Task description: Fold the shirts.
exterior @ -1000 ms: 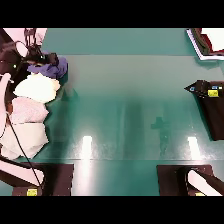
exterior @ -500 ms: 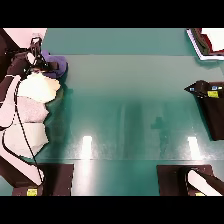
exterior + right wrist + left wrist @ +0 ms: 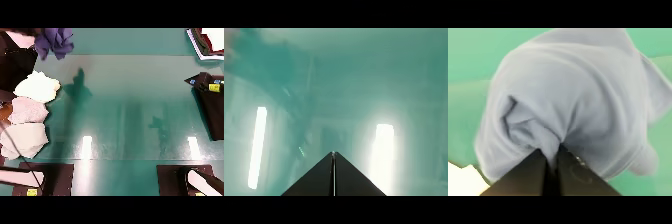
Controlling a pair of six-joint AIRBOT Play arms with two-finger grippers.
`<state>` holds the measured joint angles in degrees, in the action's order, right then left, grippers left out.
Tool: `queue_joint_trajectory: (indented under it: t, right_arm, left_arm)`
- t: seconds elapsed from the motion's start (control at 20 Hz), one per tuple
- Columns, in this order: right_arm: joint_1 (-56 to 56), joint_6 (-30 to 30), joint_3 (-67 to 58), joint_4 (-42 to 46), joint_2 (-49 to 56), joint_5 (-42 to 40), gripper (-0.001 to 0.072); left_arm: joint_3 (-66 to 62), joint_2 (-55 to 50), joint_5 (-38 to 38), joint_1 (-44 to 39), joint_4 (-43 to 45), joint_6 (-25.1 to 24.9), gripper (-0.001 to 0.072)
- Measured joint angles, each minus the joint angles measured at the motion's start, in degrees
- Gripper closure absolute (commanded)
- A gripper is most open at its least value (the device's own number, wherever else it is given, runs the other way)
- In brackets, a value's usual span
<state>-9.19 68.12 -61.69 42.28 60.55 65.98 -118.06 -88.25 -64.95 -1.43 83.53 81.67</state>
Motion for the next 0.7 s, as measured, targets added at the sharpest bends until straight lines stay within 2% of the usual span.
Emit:
queue_joint_trajectory:
  t: [0.3,0.5,0.6,0.7]
  right_arm:
    - [0.0,0.0,-9.1,-1.4,0.0,-1.1,0.0695]
    - [0.0,0.0,-15.8,-1.6,0.0,-0.3,0.0695]
    - [0.0,-0.1,-18.1,-1.7,0.0,0.5,0.0695]
    - [0.0,-0.1,-19.4,-1.7,0.0,1.8,0.0695]
  left_arm:
    - [3.7,13.8,-13.0,-12.9,-1.6,-1.4,0.0681]
    - [14.6,15.9,-14.7,-23.2,-4.3,-1.6,0.067]
    - [21.8,15.8,-11.9,-27.3,-5.6,-1.9,0.0019]
    - [27.5,15.1,-8.9,-29.6,-5.8,-2.1,0.0004]
